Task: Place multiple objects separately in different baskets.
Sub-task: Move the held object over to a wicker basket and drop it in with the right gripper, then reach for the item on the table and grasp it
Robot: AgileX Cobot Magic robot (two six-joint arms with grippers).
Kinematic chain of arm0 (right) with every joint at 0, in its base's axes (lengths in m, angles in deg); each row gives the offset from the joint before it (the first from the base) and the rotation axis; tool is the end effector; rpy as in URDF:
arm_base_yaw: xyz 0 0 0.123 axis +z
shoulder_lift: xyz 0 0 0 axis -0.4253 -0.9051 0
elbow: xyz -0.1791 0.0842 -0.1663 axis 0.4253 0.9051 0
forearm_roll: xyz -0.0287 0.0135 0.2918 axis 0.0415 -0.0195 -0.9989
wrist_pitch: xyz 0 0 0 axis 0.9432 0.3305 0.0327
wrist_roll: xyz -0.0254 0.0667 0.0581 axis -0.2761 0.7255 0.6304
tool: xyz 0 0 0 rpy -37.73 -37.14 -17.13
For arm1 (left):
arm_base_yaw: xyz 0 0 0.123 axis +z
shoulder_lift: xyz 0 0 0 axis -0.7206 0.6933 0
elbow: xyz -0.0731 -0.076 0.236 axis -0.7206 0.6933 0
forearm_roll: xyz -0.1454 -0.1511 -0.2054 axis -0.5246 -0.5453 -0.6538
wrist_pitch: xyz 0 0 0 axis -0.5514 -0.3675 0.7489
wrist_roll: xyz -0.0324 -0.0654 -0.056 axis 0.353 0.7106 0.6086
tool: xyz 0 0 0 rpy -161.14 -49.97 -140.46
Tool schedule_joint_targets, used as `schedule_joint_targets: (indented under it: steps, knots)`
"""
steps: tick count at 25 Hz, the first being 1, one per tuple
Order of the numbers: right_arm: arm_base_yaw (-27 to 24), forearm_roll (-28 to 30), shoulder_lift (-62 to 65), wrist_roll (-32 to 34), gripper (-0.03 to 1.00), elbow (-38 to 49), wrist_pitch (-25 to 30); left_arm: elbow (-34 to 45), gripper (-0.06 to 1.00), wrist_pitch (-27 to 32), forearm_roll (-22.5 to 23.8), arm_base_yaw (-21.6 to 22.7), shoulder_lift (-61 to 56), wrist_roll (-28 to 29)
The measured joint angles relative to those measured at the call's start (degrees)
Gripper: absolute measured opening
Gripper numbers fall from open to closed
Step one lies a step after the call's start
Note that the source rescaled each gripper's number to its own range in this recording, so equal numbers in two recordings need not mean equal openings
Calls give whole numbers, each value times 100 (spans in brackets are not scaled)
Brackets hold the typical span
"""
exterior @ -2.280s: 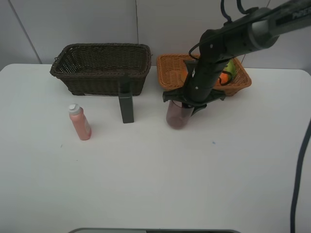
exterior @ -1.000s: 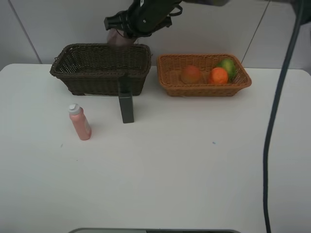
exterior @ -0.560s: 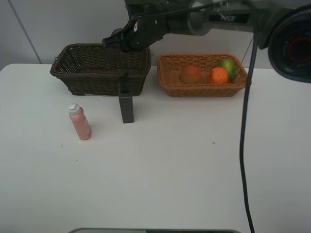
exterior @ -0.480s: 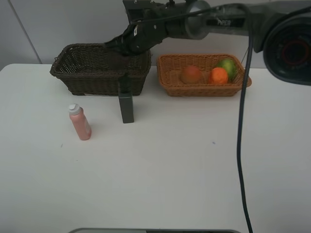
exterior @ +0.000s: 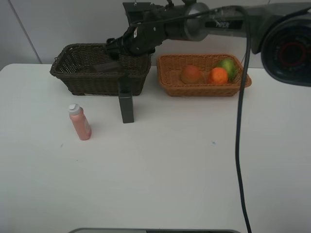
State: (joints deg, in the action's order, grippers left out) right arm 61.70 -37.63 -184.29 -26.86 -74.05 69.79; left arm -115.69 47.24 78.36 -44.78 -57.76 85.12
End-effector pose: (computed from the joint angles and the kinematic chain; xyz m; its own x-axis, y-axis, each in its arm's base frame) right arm 0.4581 0.3338 0.1460 -0.5623 -0.2634 -0.7839 -0.4982 0.8645 0.0669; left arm 0.0579 -0.0035 0.2983 -0.4518 -0.0257 -0.8918 0.0169 0.9992 -0.0374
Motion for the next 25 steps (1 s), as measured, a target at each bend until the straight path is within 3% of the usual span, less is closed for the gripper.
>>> schedule_joint_targets:
  steps: [7,17,25]
  knots:
    - [0,-17,615,0,90,0,801,0,100,0,0,0,0,0]
    - [-390,-6,1574,-218,90,244,3497,0,100,0,0,0,0,0]
    - [-1475,-257,3120,-307,90,2302,3760,0,100,0,0,0,0,0]
